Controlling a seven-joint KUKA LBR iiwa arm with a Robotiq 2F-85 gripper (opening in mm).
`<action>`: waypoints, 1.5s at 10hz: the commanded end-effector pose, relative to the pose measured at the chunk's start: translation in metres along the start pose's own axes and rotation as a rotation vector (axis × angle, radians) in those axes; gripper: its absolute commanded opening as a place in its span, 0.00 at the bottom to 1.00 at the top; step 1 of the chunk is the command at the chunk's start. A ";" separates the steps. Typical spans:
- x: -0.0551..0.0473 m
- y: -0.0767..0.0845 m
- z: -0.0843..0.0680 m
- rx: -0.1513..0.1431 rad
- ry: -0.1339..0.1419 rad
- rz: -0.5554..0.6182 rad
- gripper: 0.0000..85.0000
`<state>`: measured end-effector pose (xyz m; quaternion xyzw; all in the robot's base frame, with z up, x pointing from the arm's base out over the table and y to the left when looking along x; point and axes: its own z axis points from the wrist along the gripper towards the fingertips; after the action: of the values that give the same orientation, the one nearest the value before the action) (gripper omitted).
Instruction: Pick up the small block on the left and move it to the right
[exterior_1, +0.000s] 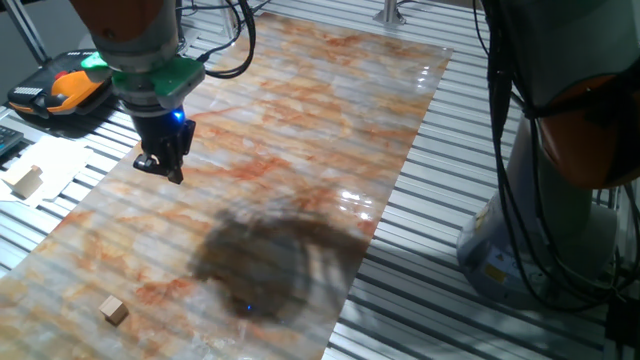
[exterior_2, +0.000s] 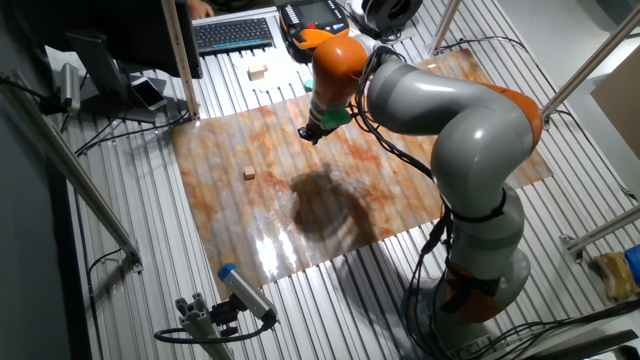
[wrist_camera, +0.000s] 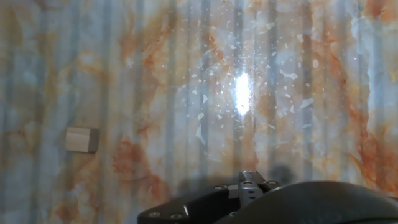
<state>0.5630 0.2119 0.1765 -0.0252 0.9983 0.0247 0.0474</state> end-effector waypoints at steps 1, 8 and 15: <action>0.000 0.000 0.000 0.005 -0.007 -0.009 0.00; 0.000 -0.001 0.000 0.035 0.012 -0.038 0.00; -0.003 0.000 0.002 0.043 0.007 0.003 0.00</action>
<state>0.5660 0.2120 0.1747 -0.0223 0.9988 0.0049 0.0443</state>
